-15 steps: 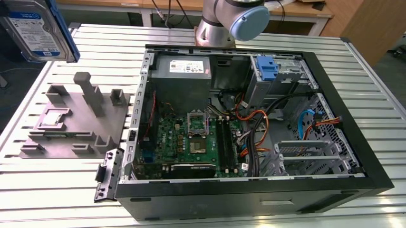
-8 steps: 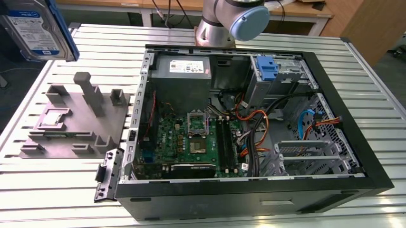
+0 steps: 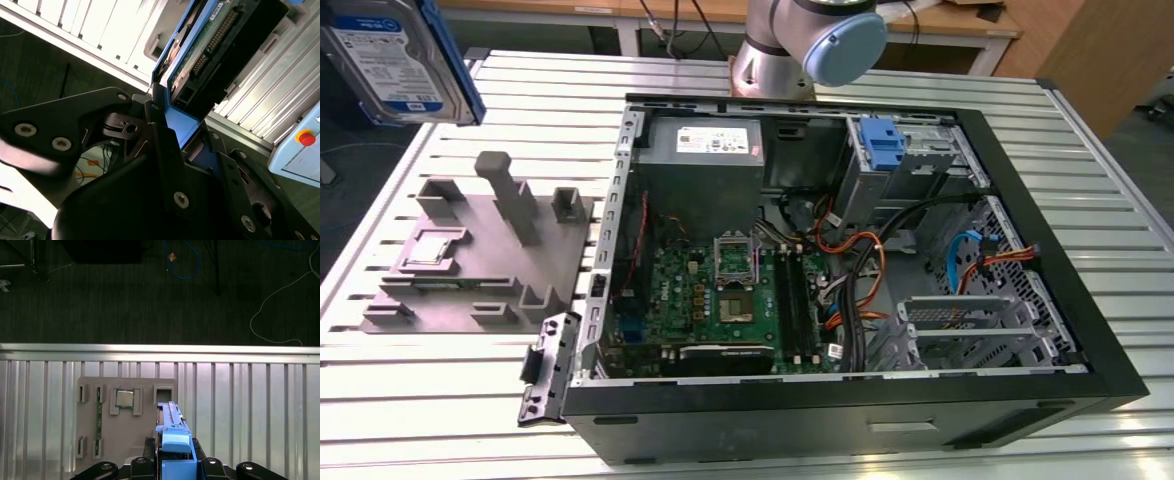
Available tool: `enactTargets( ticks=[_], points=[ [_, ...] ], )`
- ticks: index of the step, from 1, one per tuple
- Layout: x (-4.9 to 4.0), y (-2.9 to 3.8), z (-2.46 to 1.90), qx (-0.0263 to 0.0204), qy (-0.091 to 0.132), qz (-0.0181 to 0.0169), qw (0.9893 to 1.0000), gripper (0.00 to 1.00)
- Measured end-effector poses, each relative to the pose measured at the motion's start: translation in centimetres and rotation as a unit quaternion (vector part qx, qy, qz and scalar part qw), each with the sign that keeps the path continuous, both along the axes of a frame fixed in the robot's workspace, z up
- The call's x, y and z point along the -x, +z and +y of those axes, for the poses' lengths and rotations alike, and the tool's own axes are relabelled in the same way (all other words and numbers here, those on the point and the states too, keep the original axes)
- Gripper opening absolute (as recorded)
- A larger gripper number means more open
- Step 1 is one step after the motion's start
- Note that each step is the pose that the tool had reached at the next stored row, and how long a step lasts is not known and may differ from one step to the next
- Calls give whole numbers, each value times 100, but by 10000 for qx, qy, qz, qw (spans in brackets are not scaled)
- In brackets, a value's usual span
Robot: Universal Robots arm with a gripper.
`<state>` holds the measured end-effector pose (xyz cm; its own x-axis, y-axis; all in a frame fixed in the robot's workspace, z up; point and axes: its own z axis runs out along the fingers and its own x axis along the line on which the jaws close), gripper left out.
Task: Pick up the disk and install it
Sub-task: 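Pick up the disk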
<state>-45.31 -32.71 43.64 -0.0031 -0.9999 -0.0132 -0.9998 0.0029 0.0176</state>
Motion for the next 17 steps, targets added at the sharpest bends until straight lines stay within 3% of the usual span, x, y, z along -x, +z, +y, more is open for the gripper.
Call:
enactTargets(
  ticks=[17],
  points=[
    [-15,21,0,-14,0,0,10000,36]
  ],
)
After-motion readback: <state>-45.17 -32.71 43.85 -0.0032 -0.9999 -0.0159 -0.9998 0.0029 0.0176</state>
